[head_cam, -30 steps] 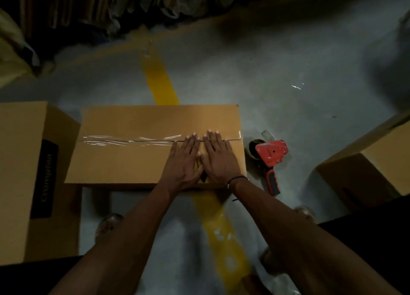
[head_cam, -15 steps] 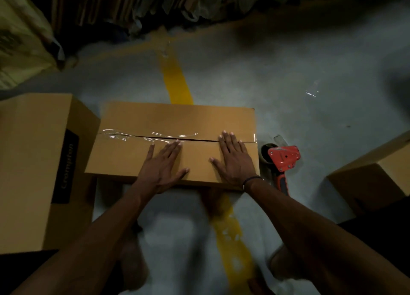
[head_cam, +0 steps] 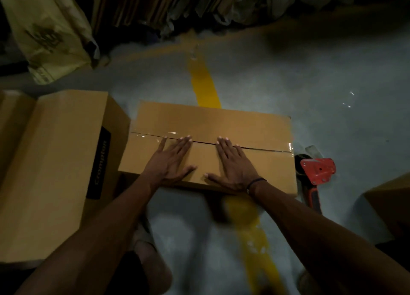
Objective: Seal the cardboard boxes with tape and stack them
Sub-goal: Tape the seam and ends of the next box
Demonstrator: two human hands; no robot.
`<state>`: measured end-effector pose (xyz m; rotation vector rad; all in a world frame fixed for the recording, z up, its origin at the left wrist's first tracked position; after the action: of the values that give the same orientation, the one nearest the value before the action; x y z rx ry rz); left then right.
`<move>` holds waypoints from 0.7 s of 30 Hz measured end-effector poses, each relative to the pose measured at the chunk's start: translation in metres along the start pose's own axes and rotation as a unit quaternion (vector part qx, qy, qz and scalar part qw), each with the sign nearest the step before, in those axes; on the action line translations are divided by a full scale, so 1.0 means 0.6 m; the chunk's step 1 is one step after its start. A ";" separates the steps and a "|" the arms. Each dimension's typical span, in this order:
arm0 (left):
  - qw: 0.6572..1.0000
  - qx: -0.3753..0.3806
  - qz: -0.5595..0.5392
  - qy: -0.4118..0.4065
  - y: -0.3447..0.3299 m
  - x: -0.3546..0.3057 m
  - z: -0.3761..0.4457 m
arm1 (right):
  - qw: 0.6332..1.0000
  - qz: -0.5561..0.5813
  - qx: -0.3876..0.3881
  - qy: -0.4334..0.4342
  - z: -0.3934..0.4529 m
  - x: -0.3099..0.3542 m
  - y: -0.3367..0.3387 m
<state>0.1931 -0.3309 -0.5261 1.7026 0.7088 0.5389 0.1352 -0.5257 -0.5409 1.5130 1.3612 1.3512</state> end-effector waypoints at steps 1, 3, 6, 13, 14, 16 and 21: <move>1.000 0.002 -0.001 0.022 -0.002 0.029 -0.018 | 1.000 -0.002 0.000 -0.001 -0.002 -0.001 0.001; 0.998 0.012 0.002 0.054 -0.004 0.075 -0.050 | 1.000 -0.005 -0.003 -0.004 -0.003 0.004 0.006; 0.997 0.013 -0.026 0.068 0.000 0.084 -0.061 | 1.000 -0.010 -0.019 -0.014 -0.003 0.014 0.017; 0.856 -0.148 -0.241 0.432 0.037 0.116 -0.062 | 0.999 0.023 -0.011 0.037 0.049 0.109 0.025; 0.833 -0.132 -0.268 0.466 0.033 0.121 -0.060 | 0.999 0.023 -0.005 0.044 0.060 0.127 0.023; 0.811 -0.112 -0.289 0.496 0.029 0.126 -0.054 | 0.999 0.027 0.008 0.046 0.076 0.153 0.018; 0.796 -0.117 -0.267 0.531 0.025 0.153 -0.058 | 0.999 0.009 0.010 0.038 0.086 0.154 -0.004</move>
<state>0.2377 -0.2446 -0.5045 0.7643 1.7660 1.1187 0.1762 -0.4286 -0.5321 1.5029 1.4153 1.4230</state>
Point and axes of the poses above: each hand's wrist, its own z-axis towards the middle knuckle, its own y-axis out of the back of the hand, x = y × z, the point moved 8 cm from there along z, towards the middle knuckle, and after that the axes turned 5 degrees about -y, right-handed, at the moved point
